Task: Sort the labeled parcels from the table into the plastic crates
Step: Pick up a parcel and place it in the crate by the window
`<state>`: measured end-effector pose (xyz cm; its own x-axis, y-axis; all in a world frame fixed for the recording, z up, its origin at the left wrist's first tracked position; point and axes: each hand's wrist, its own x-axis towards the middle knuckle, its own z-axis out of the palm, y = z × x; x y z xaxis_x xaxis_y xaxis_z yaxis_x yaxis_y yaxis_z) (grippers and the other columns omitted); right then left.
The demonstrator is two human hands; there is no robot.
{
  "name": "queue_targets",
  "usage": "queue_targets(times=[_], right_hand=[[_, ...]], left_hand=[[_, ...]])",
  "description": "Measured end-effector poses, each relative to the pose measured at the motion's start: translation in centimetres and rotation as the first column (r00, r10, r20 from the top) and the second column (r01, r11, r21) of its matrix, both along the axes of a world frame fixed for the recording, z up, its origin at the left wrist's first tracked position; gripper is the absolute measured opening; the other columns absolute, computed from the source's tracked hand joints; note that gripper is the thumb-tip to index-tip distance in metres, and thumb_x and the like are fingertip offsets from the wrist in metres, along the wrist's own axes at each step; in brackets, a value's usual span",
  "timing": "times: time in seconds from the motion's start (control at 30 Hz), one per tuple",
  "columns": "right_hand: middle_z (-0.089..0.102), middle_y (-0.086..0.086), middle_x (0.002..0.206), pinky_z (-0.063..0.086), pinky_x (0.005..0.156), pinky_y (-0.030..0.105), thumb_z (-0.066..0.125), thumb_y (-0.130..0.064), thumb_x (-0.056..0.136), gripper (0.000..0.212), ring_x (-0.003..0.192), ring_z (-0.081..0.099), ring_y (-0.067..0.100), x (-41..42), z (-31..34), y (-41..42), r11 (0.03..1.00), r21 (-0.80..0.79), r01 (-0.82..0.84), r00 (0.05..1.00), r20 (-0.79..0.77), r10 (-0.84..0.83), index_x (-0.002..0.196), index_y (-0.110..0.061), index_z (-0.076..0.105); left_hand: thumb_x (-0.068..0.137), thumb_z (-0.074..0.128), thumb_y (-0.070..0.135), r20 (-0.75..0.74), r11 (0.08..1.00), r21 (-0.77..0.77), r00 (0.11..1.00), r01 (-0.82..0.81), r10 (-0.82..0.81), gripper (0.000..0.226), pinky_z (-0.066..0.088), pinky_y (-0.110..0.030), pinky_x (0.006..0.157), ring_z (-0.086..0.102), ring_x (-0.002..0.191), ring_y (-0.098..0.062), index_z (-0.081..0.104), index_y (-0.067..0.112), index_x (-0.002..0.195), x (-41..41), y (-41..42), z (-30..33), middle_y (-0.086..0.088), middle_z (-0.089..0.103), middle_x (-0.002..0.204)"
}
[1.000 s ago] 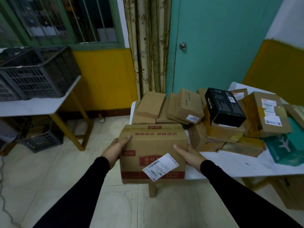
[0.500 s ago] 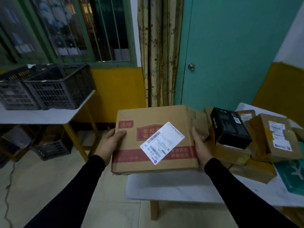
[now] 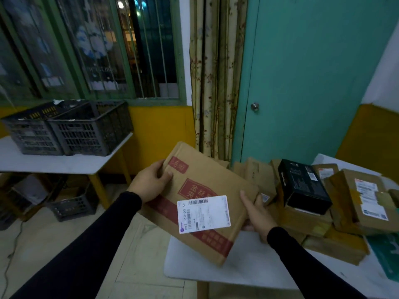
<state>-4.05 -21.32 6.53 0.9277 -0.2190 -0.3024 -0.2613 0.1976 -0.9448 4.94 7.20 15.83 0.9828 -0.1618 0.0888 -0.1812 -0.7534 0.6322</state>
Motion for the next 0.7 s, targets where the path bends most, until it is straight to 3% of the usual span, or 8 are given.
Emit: queue_targets(times=[0.13, 0.27, 0.4, 0.5, 0.53, 0.6, 0.67, 0.7], right_hand=[[0.058, 0.002, 0.128, 0.061, 0.071, 0.05, 0.072, -0.046, 0.083, 0.07, 0.103, 0.066, 0.027, -1.3, -1.1, -0.6, 0.998, -0.063, 0.011, 1.0, -0.025, -0.013, 0.138, -0.034, 0.031], [0.06, 0.005, 0.122, 0.061, 0.068, 0.049, 0.074, -0.04, 0.083, 0.069, 0.102, 0.067, 0.031, -1.6, -1.6, -2.4, 0.997, 0.042, 0.061, 0.996, -0.066, -0.058, 0.137, -0.032, 0.032], [0.065, 0.009, 0.124, 0.058, 0.078, 0.051, 0.075, -0.054, 0.072, 0.073, 0.104, 0.067, 0.033, -1.3, -1.8, -3.8, 0.951, 0.256, 0.176, 0.982, -0.114, -0.151, 0.135, -0.036, 0.042], [0.069, 0.007, 0.122, 0.057, 0.084, 0.048, 0.077, -0.071, 0.057, 0.097, 0.108, 0.068, 0.031, -0.6, -1.5, -3.3, 0.941, 0.289, 0.178, 0.983, -0.105, -0.154, 0.14, -0.033, 0.046], [0.071, 0.006, 0.12, 0.057, 0.083, 0.046, 0.076, -0.072, 0.057, 0.097, 0.108, 0.068, 0.03, -0.5, -1.2, -2.8, 0.936, 0.301, 0.181, 0.983, -0.099, -0.158, 0.141, -0.032, 0.046], [0.07, 0.006, 0.119, 0.057, 0.077, 0.041, 0.068, -0.066, 0.073, 0.08, 0.106, 0.068, 0.027, 0.0, -0.4, -1.9, 0.935, 0.307, 0.18, 0.984, -0.057, -0.171, 0.14, -0.029, 0.046], [0.066, 0.01, 0.121, 0.057, 0.077, 0.043, 0.062, -0.053, 0.087, 0.059, 0.105, 0.067, 0.029, 0.5, 0.5, -0.9, 0.922, 0.36, 0.143, 0.989, -0.019, -0.146, 0.136, -0.026, 0.044], [0.063, 0.012, 0.122, 0.058, 0.08, 0.047, 0.062, -0.046, 0.09, 0.053, 0.104, 0.067, 0.031, 0.9, 0.8, -0.4, 0.921, 0.373, 0.114, 0.992, 0.002, -0.124, 0.134, -0.026, 0.042]], left_hand=[[0.097, 0.05, 0.046, -0.059, 0.996, 0.085, 0.998, -0.024, 0.029, 0.049, 0.045, -0.031, 0.092, 0.056, 0.115, -0.023, 0.045, 0.021, 0.139, -0.4, -0.8, -3.1, -0.004, 0.058, 0.132], [0.088, 0.058, 0.057, -0.041, 0.987, 0.147, 0.997, 0.072, -0.067, 0.045, 0.052, -0.034, 0.081, 0.061, 0.093, -0.015, 0.059, 0.023, 0.119, 0.0, -1.9, -1.5, -0.001, 0.063, 0.113], [0.065, 0.076, 0.066, -0.212, 0.915, -0.311, 0.92, 0.257, -0.33, 0.074, 0.049, -0.034, 0.097, 0.061, 0.11, -0.007, 0.058, 0.037, 0.13, -0.7, -1.2, 4.6, 0.016, 0.062, 0.123], [0.064, 0.076, 0.062, -0.193, 0.861, -0.44, 0.91, 0.254, -0.367, 0.069, 0.049, -0.032, 0.093, 0.064, 0.107, -0.01, 0.057, 0.044, 0.128, -1.5, -1.1, 5.8, 0.015, 0.063, 0.123], [0.072, 0.072, 0.055, -0.095, 0.852, -0.475, 0.949, 0.221, -0.299, 0.056, 0.048, -0.029, 0.089, 0.064, 0.104, -0.011, 0.061, 0.039, 0.125, -1.5, -1.3, 5.0, 0.013, 0.064, 0.117], [0.088, 0.062, 0.045, 0.186, 0.814, -0.573, 0.982, 0.095, 0.017, 0.027, 0.046, -0.029, 0.081, 0.062, 0.096, -0.016, 0.07, 0.025, 0.103, -1.2, -2.0, 3.3, 0.007, 0.065, 0.1], [0.094, 0.049, 0.05, 0.283, 0.738, -0.67, 0.891, -0.082, 0.356, 0.034, 0.043, -0.035, 0.078, 0.057, 0.091, -0.022, 0.065, 0.021, 0.089, -0.6, -2.5, 2.2, -0.001, 0.061, 0.091], [0.094, 0.045, 0.053, 0.234, 0.674, -0.715, 0.846, -0.185, 0.479, 0.039, 0.043, -0.037, 0.083, 0.055, 0.098, -0.024, 0.064, 0.019, 0.097, -0.1, -2.6, 2.0, -0.004, 0.06, 0.101]])
